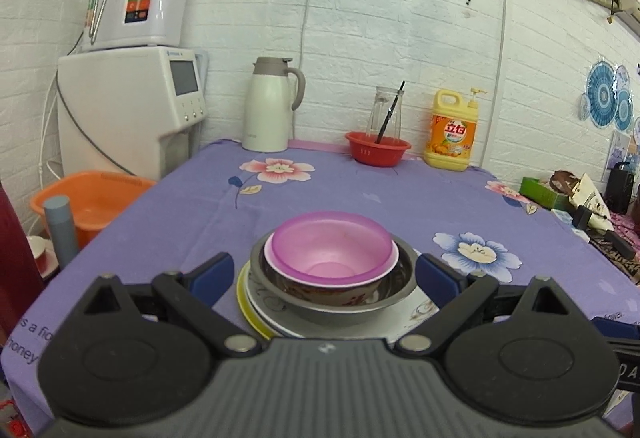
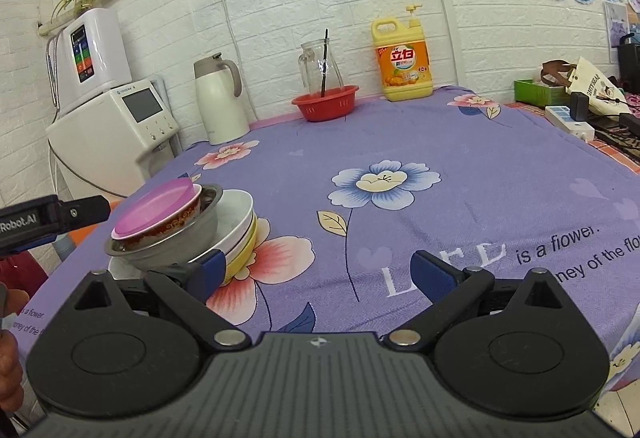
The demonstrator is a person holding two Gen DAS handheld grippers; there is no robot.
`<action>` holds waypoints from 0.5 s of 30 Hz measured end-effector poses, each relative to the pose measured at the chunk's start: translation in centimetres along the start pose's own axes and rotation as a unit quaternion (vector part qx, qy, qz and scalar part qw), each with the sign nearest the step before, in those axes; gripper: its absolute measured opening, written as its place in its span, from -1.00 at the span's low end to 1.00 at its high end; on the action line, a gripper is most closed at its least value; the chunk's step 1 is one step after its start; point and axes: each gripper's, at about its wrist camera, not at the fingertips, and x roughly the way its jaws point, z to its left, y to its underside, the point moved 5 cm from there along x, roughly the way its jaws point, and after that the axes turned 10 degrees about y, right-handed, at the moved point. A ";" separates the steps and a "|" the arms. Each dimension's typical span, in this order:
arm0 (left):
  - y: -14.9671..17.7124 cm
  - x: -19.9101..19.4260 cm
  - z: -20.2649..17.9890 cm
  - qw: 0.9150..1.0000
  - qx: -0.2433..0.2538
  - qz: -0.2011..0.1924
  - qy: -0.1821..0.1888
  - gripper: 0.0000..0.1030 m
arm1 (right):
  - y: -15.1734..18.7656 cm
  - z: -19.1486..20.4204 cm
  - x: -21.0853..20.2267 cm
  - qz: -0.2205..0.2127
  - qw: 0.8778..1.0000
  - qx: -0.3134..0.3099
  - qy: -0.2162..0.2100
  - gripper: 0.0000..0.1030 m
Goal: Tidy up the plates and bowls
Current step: 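Lower the left tool and set the whole stack down on the tablecloth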
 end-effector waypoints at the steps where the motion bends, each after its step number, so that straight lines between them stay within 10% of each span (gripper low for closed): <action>1: 0.1 0.1 -0.1 1.000 0.004 0.010 0.001 0.87 | 0.0 -0.1 0.0 0.000 1.000 0.001 0.001 1.00; 15: 3.9 -0.4 -1.6 0.998 0.041 0.041 -0.007 0.87 | 2.6 -1.4 -2.2 -0.003 1.000 0.015 0.005 1.00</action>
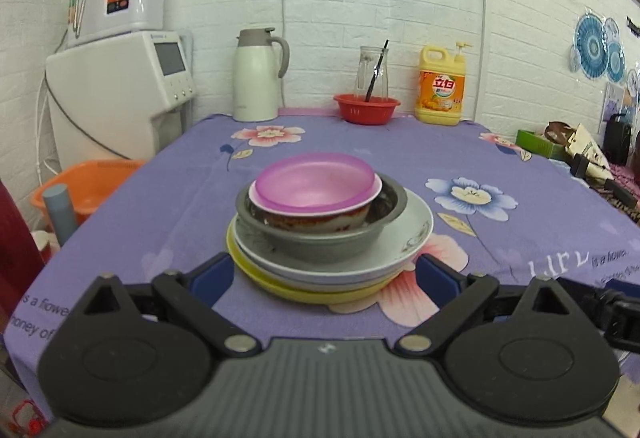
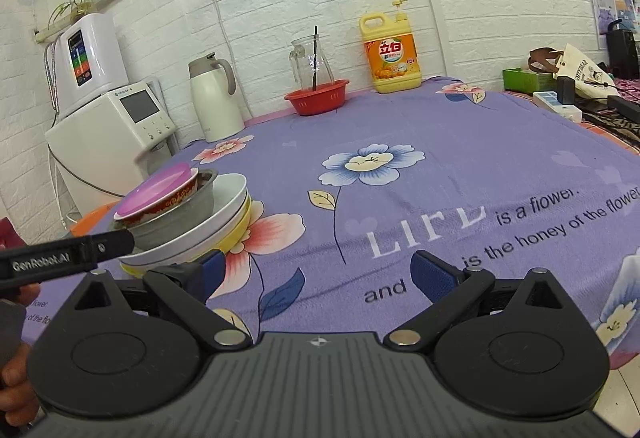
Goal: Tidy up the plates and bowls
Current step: 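Lower the left tool and set the whole stack down on the tablecloth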
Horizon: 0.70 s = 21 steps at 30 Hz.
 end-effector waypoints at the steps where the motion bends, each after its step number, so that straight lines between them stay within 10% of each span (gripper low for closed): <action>1: 0.3 -0.2 0.0 1.000 0.003 -0.001 -0.012 0.87 | 0.1 -0.1 -0.4 -0.004 1.000 0.000 0.001 1.00; 21: 2.5 -3.3 -1.8 1.000 -0.001 0.016 0.000 0.87 | 1.7 0.4 -3.5 -0.032 0.999 -0.017 -0.003 1.00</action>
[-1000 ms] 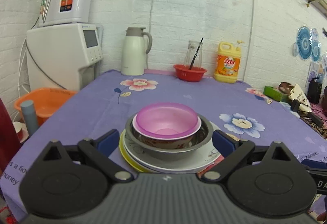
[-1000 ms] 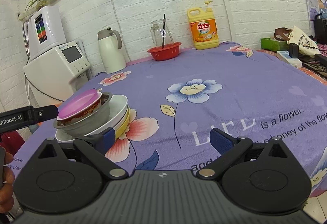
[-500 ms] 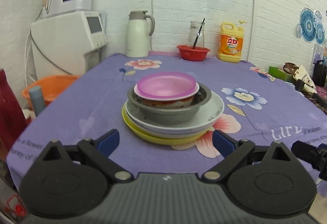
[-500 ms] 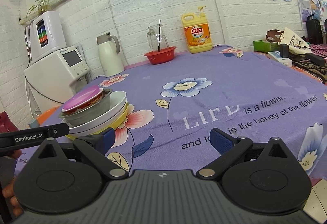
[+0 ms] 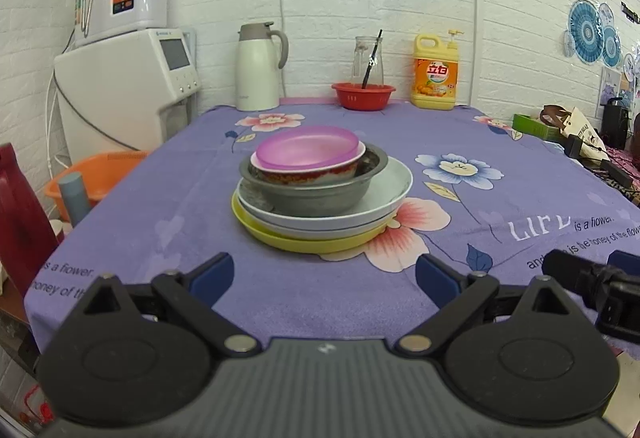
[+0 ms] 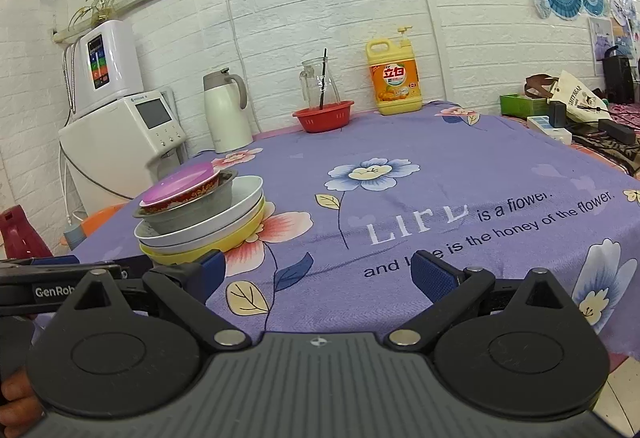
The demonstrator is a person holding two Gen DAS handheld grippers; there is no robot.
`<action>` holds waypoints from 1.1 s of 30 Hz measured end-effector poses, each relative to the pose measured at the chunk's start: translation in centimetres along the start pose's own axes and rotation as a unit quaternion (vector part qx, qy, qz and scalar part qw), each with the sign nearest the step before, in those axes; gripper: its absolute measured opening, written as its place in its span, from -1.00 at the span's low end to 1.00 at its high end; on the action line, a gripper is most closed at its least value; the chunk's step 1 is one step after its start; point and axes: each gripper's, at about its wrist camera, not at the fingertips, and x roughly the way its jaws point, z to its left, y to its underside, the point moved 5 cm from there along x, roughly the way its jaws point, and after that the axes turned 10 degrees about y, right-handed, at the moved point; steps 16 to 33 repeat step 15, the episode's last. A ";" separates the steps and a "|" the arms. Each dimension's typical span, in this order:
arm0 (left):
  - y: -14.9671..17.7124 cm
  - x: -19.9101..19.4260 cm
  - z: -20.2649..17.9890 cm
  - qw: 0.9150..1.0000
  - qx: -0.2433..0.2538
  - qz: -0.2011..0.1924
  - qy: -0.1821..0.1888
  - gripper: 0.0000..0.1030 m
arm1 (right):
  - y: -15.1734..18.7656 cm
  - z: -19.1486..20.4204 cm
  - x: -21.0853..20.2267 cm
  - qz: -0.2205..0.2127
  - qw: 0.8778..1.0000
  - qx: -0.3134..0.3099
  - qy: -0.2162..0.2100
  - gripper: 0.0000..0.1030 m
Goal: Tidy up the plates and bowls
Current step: 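Lower the left tool and set the whole stack down on the tablecloth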
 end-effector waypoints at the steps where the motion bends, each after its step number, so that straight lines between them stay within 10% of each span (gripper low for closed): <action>1: -0.1 0.0 0.1 1.000 -0.005 0.001 0.003 0.87 | 0.0 0.0 0.1 0.001 1.000 0.001 0.000 1.00; 33: 0.0 -0.2 -0.2 1.000 -0.005 0.000 0.006 0.87 | 0.0 -0.3 -0.4 -0.004 1.000 0.007 0.001 1.00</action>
